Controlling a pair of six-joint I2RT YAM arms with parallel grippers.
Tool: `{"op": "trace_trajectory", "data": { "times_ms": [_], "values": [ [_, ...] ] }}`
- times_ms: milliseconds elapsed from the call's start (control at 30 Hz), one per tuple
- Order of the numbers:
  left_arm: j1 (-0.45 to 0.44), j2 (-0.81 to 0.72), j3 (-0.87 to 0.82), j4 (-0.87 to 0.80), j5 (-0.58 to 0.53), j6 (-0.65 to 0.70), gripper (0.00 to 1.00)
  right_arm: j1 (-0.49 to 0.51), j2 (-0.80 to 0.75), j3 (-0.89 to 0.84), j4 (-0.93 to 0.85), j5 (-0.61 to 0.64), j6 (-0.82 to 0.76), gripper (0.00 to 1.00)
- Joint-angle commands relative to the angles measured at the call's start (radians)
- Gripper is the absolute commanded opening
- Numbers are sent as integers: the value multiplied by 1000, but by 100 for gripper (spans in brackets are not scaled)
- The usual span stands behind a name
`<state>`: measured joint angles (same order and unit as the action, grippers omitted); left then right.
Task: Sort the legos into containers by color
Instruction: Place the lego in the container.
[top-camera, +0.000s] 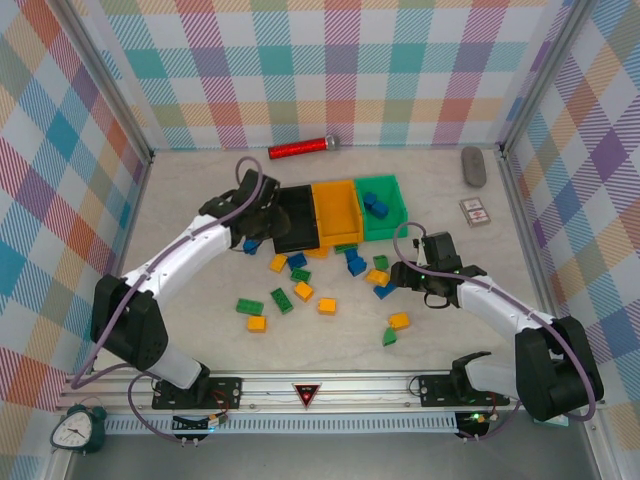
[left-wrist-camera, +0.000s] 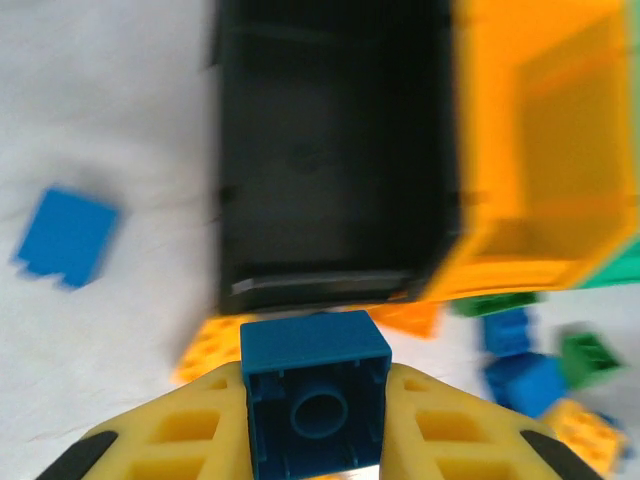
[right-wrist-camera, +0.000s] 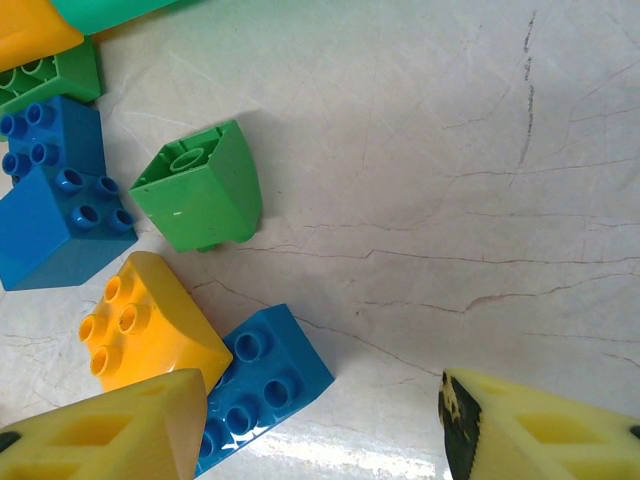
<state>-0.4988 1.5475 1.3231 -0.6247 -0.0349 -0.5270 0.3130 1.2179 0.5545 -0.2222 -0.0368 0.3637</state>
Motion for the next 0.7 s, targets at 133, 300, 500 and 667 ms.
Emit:
{"op": "trace_trajectory", "data": {
  "times_ms": [133, 300, 500, 667],
  "values": [
    [-113, 270, 331, 47, 42, -7, 28, -2, -31, -18, 20, 21, 21, 63],
    [-165, 497, 578, 82, 76, -14, 28, -2, -45, -23, 21, 29, 23, 63],
    [-207, 732, 844, 85, 86, -34, 29, -2, -54, -29, 24, 29, 24, 63],
    [-216, 849, 992, 46, 88, -51, 36, -3, -58, -31, 23, 29, 24, 63]
  ]
}}
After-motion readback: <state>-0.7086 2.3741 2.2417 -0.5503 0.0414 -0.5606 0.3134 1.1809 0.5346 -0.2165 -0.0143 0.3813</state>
